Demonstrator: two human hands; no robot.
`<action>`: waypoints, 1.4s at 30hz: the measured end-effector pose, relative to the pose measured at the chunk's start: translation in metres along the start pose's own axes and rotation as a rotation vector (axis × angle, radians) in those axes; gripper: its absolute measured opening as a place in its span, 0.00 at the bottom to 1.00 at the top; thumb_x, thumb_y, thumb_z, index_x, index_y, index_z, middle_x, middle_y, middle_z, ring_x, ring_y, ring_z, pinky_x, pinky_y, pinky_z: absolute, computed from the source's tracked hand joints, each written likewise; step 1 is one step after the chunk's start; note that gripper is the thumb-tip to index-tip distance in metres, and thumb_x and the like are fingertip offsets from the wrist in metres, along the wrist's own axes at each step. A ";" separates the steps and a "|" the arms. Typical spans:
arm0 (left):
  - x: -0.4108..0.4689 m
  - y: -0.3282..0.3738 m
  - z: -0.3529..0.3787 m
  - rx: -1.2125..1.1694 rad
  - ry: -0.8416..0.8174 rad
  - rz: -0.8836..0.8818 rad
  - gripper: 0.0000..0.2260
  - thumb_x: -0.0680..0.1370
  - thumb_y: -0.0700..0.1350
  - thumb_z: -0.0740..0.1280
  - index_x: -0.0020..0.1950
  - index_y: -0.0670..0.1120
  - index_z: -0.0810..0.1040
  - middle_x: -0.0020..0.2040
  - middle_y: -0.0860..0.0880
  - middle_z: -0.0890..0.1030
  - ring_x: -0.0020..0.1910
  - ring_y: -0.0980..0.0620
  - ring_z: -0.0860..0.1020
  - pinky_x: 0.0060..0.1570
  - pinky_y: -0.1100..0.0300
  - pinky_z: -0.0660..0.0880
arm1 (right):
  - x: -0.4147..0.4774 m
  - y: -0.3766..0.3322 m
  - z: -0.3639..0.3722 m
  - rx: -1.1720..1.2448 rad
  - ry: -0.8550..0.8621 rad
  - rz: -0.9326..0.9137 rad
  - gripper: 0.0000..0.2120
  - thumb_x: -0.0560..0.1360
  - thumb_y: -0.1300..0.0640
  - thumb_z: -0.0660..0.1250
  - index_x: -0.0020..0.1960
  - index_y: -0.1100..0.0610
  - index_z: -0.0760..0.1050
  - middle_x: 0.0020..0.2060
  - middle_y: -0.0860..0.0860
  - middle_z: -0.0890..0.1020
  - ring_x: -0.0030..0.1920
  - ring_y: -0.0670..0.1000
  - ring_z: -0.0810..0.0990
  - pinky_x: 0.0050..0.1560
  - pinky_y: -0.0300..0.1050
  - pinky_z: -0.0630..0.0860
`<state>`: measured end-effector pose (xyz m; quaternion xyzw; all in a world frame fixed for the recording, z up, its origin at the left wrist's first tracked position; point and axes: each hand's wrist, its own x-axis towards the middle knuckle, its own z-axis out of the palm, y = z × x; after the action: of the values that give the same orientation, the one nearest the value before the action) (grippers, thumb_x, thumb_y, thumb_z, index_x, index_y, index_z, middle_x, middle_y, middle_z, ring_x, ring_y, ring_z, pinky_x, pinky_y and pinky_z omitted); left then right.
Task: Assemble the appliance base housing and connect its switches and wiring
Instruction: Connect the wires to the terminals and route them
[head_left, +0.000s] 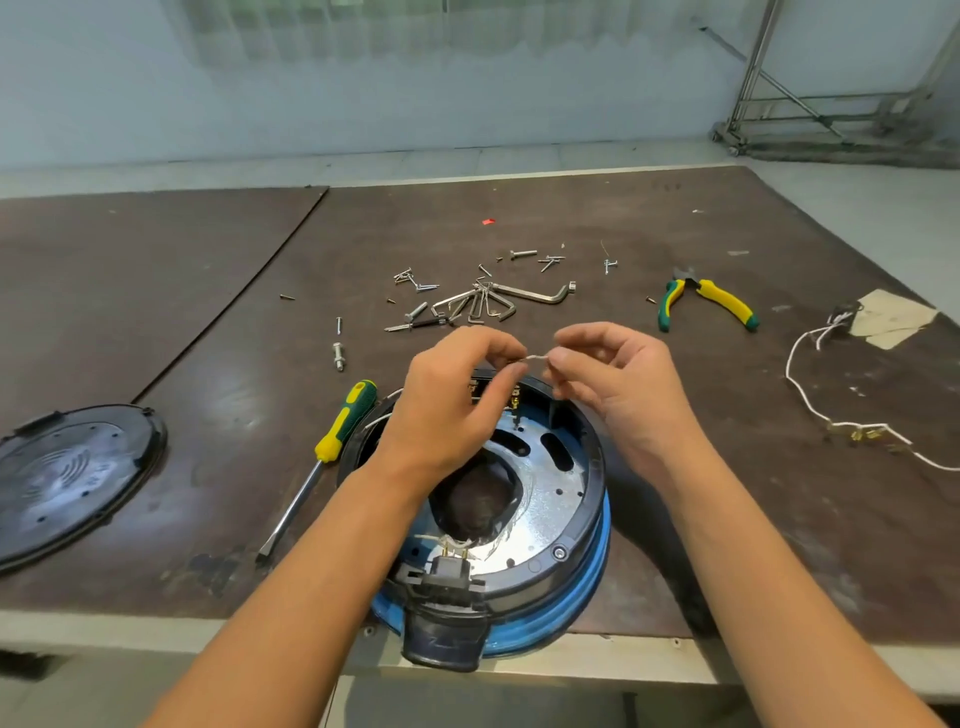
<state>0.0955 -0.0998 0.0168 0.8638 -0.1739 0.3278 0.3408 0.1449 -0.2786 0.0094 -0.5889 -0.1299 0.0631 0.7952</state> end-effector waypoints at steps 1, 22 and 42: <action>0.000 0.001 0.000 -0.019 0.034 0.007 0.06 0.78 0.40 0.71 0.54 0.44 0.81 0.47 0.53 0.81 0.47 0.57 0.80 0.49 0.55 0.77 | -0.002 -0.002 0.000 -0.086 -0.017 -0.017 0.07 0.73 0.68 0.73 0.51 0.61 0.82 0.37 0.56 0.86 0.36 0.49 0.84 0.37 0.38 0.79; -0.002 0.002 -0.003 -0.280 0.028 -0.229 0.13 0.76 0.38 0.72 0.60 0.45 0.81 0.45 0.50 0.86 0.45 0.52 0.85 0.48 0.49 0.82 | -0.011 -0.001 0.023 -0.564 -0.367 -0.118 0.08 0.75 0.58 0.69 0.38 0.57 0.82 0.30 0.52 0.85 0.31 0.56 0.83 0.34 0.43 0.74; -0.001 0.005 0.000 -0.015 -0.037 -0.142 0.11 0.76 0.41 0.73 0.59 0.43 0.82 0.43 0.55 0.82 0.42 0.60 0.80 0.46 0.66 0.77 | 0.004 -0.002 0.001 -0.600 -0.148 -0.278 0.04 0.76 0.59 0.72 0.49 0.51 0.85 0.39 0.47 0.86 0.42 0.47 0.85 0.48 0.58 0.82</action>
<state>0.0925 -0.1031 0.0185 0.8773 -0.1209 0.2854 0.3664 0.1479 -0.2769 0.0118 -0.7670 -0.2793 -0.0443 0.5759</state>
